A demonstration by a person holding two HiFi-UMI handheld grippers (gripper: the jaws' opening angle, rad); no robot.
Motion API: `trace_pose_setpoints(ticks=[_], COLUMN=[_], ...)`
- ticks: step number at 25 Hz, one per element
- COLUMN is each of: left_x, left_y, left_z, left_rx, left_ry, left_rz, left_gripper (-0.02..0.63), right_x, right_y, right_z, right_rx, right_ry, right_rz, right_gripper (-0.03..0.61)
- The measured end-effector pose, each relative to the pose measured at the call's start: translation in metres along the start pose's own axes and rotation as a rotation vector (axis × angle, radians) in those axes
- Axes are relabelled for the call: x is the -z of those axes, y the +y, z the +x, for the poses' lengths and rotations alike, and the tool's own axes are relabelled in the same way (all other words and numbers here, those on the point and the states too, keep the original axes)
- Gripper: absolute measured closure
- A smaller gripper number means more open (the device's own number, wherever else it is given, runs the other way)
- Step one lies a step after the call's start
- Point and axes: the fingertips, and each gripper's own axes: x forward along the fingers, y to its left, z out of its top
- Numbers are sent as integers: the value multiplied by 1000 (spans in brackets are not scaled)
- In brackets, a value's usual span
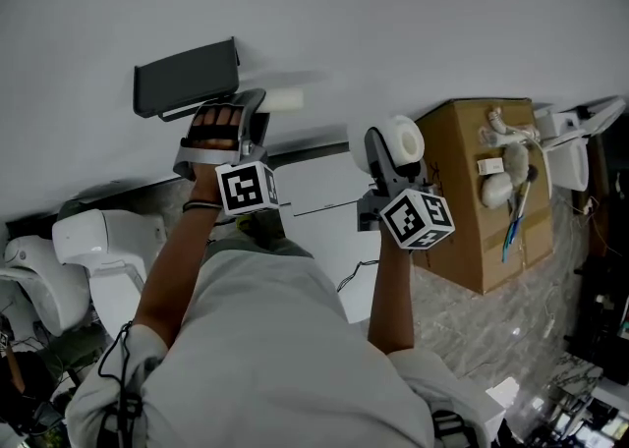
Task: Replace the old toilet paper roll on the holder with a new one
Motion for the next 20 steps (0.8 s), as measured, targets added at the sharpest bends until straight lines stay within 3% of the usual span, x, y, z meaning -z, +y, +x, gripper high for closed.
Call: trace_pose_setpoints(ticks=[3,9,20], left_x=[-15,-28,-12], left_y=[-3,-7,18], left_z=[-1,-10,-43], left_rx=[17,57,76], left_ry=[-42,-119,-238], left_rz=[-15,-151,-546], left_gripper=[430,430,430], right_x=[-2,-1,-2], right_y=[-6,-10,4], right_z=[-7,-13,2], right_rx=[18,31,-17], right_ry=[-8,-16,-9], right_rz=[4,29,56], right_gripper=[281,281,281])
